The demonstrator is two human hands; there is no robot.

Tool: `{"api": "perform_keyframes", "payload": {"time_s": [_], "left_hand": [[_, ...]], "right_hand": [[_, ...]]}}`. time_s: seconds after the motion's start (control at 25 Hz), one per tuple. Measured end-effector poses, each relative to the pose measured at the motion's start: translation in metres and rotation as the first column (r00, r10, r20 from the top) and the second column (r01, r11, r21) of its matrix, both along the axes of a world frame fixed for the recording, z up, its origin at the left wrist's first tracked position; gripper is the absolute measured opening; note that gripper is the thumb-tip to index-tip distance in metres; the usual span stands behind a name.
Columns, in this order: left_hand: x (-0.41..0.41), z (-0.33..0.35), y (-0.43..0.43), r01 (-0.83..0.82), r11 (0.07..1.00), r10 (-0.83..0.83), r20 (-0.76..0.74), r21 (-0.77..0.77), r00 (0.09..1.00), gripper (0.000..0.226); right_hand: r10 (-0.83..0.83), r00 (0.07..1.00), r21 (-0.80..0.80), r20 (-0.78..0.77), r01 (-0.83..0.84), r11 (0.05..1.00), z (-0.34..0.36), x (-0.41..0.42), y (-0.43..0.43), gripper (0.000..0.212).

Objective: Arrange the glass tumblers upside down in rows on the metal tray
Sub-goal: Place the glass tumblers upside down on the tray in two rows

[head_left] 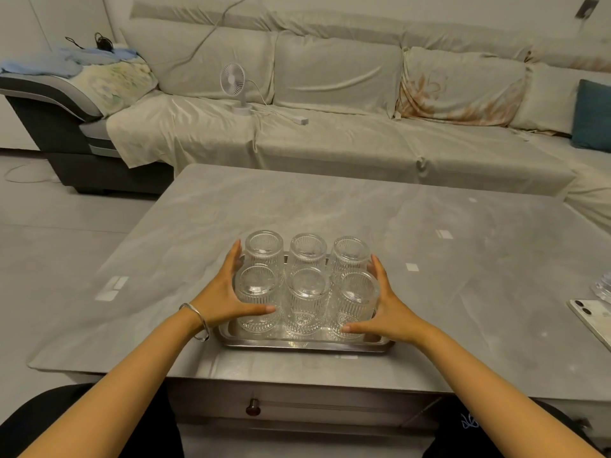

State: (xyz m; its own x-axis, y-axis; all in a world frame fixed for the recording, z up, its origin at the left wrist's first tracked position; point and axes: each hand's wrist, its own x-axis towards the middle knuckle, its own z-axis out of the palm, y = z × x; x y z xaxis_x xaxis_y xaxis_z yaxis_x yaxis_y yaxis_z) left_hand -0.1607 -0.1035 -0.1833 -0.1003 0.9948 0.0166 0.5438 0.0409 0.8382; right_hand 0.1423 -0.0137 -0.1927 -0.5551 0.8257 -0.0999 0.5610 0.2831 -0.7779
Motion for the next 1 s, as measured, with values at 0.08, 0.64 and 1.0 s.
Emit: {"api": "perform_keyframes", "payload": {"time_s": [0.08,0.64,1.0], "left_hand": [[0.003,0.018,0.000,0.012,0.997,-0.009,-0.036,0.072,0.999,0.128],[0.056,0.015,0.020,0.169,0.985,-0.126,-0.841,-0.041,0.527,0.105],[0.058,0.017,0.021,0.155,0.986,-0.134,-0.828,-0.058,0.544,0.105]], "right_hand": [[0.019,1.000,0.112,0.021,-0.021,0.994,0.013,0.001,-0.002,0.139],[0.133,0.801,0.443,0.584,-0.452,0.774,0.041,-0.024,-0.011,0.104],[0.108,0.812,0.453,0.574,-0.424,0.784,0.039,-0.027,-0.013,0.103]]}}
